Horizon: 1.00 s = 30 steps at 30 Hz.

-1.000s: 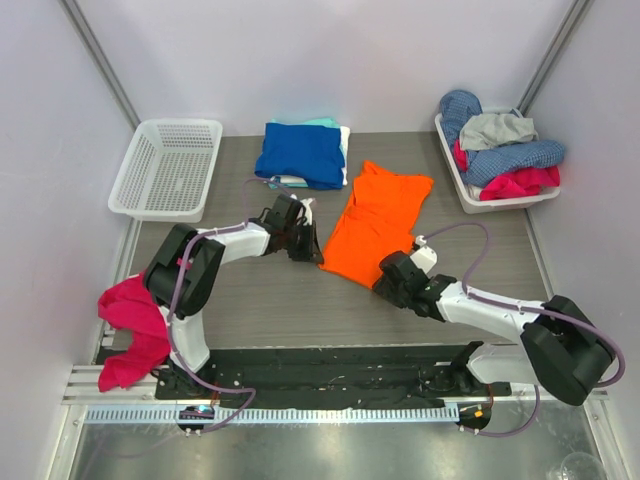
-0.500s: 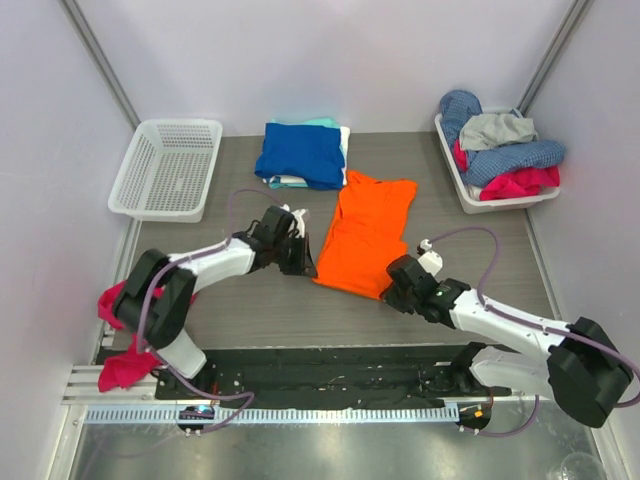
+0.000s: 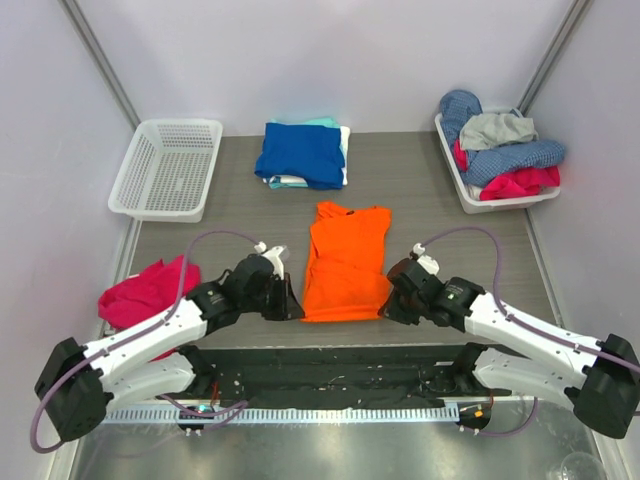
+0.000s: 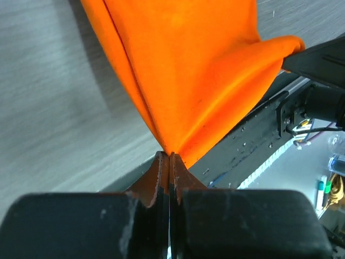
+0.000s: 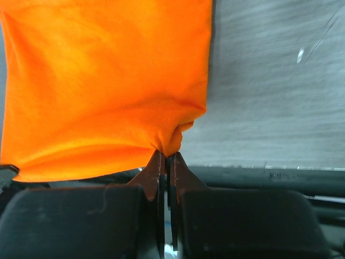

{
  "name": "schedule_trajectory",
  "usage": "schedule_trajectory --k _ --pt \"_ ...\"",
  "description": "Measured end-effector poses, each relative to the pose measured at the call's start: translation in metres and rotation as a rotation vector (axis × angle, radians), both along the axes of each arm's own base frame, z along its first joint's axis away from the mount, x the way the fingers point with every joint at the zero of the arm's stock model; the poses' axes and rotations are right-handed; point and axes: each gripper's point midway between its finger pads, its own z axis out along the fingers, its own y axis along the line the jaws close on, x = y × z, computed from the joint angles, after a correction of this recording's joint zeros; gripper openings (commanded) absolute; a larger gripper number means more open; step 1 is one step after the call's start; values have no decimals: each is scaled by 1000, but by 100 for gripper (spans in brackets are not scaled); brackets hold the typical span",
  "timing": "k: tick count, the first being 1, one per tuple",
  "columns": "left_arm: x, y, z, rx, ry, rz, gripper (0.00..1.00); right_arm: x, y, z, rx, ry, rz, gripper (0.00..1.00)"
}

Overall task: Fold and stack the t-shirts
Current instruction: Fold the tshirt

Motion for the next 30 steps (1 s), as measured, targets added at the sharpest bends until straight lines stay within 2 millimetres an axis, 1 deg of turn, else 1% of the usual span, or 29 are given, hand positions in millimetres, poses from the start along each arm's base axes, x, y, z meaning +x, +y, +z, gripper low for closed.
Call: schedule_trajectory --k 3,8,11,13,16,19,21,23,27,30 --pt "-13 6 2 -11 5 27 0 -14 6 2 -7 24 57 1" --pt "-27 10 7 -31 17 71 0 -29 12 5 -14 46 101 1" --pt "-33 8 8 -31 23 83 0 -35 15 9 -17 52 122 1" --pt "-42 4 6 -19 22 77 0 -38 16 11 -24 53 133 1" --pt "-50 1 3 -1 17 74 0 -39 15 13 -41 52 136 1" --pt "-44 1 -2 46 9 102 0 -34 13 14 -59 38 122 1" --pt "-37 -2 -2 71 -3 118 0 -29 13 18 -70 17 106 1" --pt "-28 -5 4 90 -26 136 0 -22 13 25 -76 -8 90 1" --pt "-4 -17 26 113 -107 167 0 -3 19 41 -101 -72 52 1" --pt "19 -20 34 126 -143 203 0 10 19 42 -143 -93 31 1"
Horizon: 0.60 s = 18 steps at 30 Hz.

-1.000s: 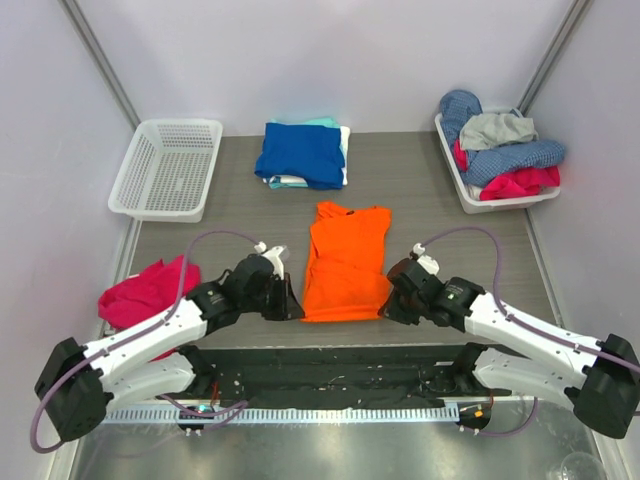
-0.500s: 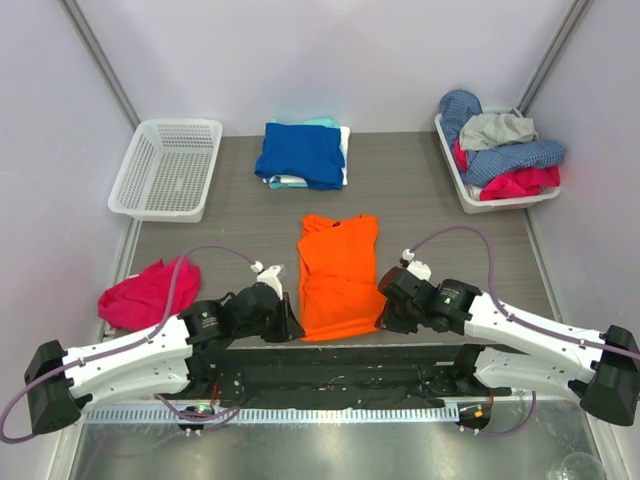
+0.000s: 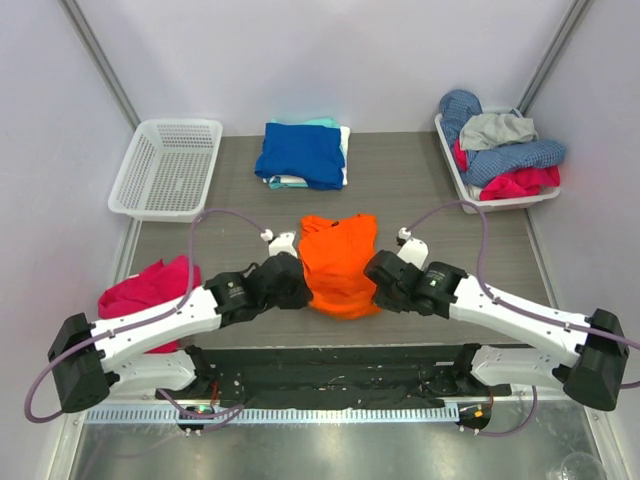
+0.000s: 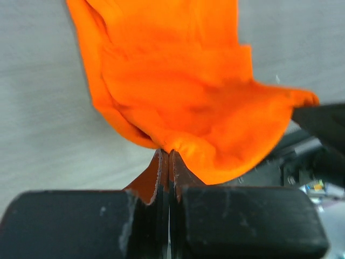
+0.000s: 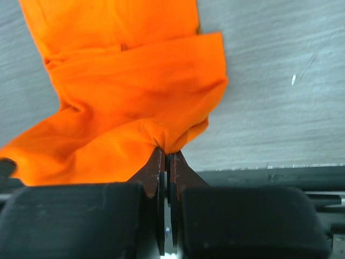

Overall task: Fold and stack the t-shirts
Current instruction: Fold the tshirt

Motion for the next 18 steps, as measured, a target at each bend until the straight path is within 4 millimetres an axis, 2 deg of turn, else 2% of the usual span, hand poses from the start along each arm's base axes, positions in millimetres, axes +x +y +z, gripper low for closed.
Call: schedule_trajectory --k 5,8,13,18 --pt "36 19 -12 61 2 77 0 22 -4 -7 -58 -22 -34 1" --pt "50 27 -15 71 7 99 0 39 -8 -8 -59 -39 -66 1" --pt "80 30 -3 47 -3 107 0 77 -8 1 -25 -79 -104 1" --pt "108 24 6 58 -26 94 0 111 2 6 -45 -105 -76 1"
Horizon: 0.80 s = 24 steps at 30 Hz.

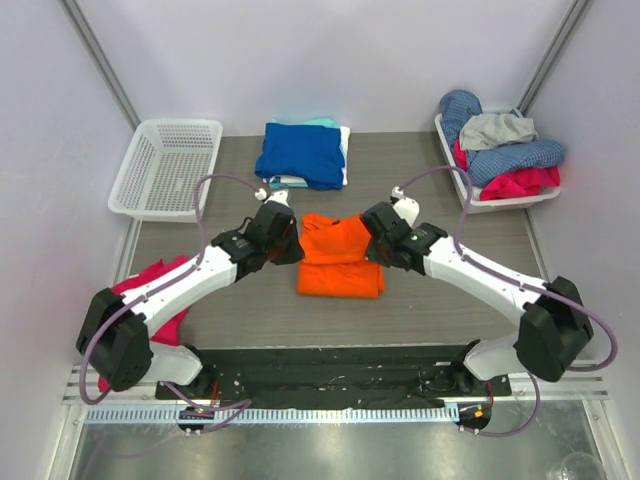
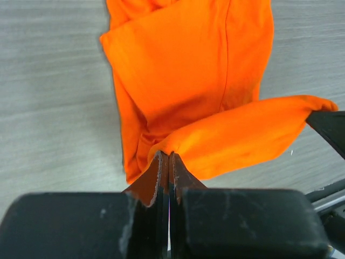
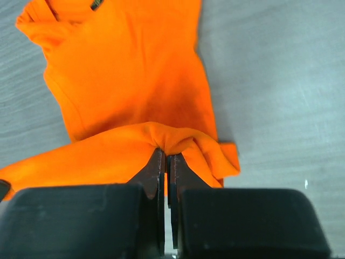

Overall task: Fold and stack the t-shirts
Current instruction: Fold the tshirt

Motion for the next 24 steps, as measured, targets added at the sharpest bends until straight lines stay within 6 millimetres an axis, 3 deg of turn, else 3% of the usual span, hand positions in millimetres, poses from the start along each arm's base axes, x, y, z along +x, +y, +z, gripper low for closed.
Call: schedule_trajectory --k 10,24 --pt "43 -10 -8 24 15 -20 0 54 20 -9 -24 -9 50 1" --pt "92 -5 -44 4 81 -5 0 106 1 -36 -3 20 1 1"
